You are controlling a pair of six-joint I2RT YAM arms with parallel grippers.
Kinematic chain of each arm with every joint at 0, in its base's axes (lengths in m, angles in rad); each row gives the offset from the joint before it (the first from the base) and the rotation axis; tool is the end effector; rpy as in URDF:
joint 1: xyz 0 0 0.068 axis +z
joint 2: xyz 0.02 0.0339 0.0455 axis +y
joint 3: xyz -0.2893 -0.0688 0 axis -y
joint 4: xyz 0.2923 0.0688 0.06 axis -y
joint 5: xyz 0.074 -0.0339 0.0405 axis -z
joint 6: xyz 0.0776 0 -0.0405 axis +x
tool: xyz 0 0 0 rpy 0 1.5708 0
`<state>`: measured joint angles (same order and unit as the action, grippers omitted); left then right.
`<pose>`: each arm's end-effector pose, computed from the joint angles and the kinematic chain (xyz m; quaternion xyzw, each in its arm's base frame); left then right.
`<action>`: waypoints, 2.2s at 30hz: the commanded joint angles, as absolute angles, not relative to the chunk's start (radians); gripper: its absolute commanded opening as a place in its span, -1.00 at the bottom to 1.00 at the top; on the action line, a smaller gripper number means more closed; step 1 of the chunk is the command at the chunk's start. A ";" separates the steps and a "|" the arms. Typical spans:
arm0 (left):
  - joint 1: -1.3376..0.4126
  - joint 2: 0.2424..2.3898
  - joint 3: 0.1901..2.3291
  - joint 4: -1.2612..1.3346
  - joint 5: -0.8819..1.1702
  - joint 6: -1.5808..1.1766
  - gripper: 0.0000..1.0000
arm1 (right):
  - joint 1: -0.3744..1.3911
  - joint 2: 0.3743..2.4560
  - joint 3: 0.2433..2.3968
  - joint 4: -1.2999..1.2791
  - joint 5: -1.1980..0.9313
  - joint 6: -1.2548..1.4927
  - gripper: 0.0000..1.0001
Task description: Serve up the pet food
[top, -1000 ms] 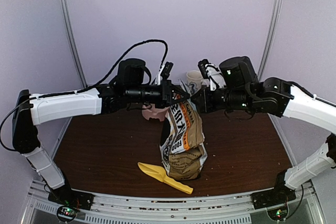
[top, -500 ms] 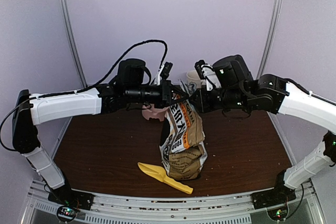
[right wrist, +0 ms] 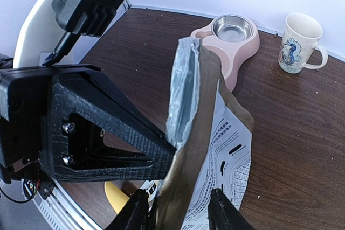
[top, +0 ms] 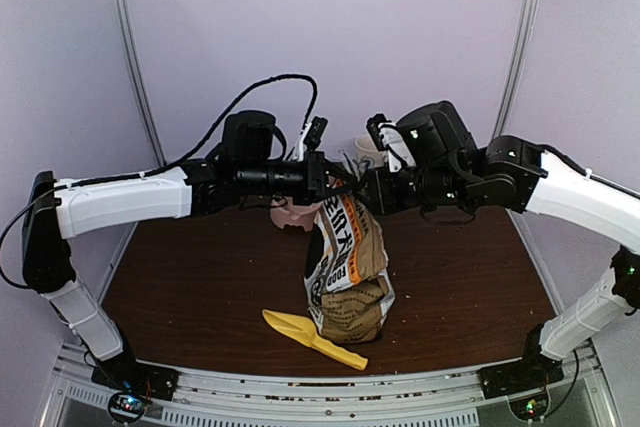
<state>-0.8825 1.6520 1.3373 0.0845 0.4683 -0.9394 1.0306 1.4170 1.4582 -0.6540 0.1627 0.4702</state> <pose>0.2775 -0.3925 0.3357 0.1224 0.7660 -0.5889 0.2268 0.2106 0.3267 0.3848 -0.2086 0.8604 0.2605 0.3852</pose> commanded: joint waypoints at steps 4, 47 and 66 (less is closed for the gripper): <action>-0.874 1.620 1.346 0.111 0.452 -0.914 -1.00 | 1.043 1.433 1.502 -0.695 0.189 0.462 -0.18; -0.879 1.591 1.332 0.097 0.391 -0.889 -1.00 | 1.047 1.502 1.559 -0.811 0.343 0.492 -1.00; -0.879 1.544 1.316 0.072 0.307 -0.851 -1.00 | 1.046 1.533 1.592 -0.900 0.488 0.534 -1.00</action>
<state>-0.8970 1.6218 1.3273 0.0502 0.3717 -0.8936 1.0710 1.5089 1.5818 -0.7429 0.3195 0.5106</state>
